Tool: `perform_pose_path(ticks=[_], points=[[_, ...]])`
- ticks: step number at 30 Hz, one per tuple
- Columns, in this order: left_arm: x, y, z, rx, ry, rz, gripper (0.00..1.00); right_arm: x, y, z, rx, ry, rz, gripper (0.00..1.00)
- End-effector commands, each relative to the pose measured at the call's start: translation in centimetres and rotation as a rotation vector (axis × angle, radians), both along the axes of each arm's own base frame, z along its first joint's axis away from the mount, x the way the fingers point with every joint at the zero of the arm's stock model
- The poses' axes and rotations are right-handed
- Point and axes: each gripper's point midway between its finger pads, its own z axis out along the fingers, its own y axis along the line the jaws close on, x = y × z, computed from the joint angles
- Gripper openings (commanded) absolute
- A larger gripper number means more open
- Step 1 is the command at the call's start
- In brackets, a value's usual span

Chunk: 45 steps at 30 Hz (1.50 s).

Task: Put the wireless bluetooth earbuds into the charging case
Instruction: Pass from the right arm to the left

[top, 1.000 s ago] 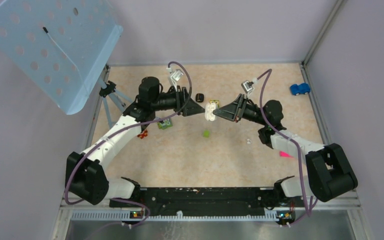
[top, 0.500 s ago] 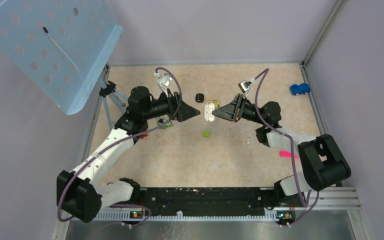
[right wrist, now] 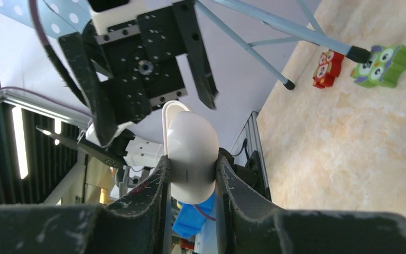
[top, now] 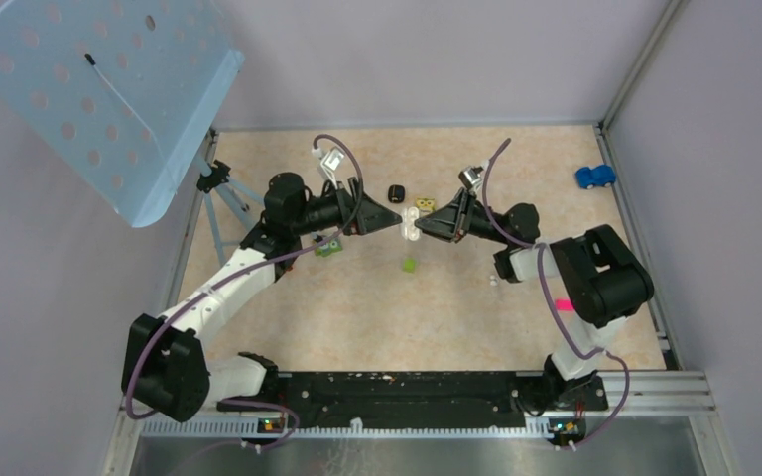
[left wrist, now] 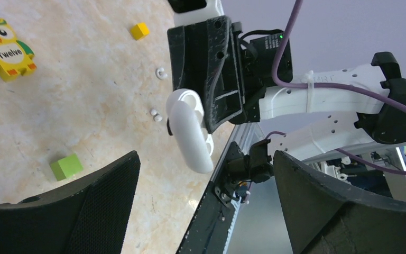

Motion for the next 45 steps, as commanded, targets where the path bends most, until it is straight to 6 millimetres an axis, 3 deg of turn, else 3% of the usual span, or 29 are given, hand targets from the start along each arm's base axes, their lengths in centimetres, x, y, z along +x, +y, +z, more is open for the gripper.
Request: perform_pose_path(ticks=[1, 9, 25, 45], points=[[-0.4, -0.5, 1.0, -0.052, -0.037, -0.057, 0.99, -1.4, 0.1, 5.4, 0.127, -0.305, 0.016, 0.0], [-0.7, -1.1, 0.6, -0.112, 0.019, -0.115, 0.98, -1.4, 0.6, 5.3, 0.133, -0.294, 0.022, 0.0], [-0.4, -1.4, -1.0, -0.149, 0.098, -0.112, 0.67, -1.5, 0.6, 5.2, 0.133, -0.288, 0.024, 0.0], [0.2, -1.6, -1.2, -0.145, 0.093, -0.112, 0.54, -1.6, 0.8, 5.5, 0.139, -0.286, 0.032, 0.0]])
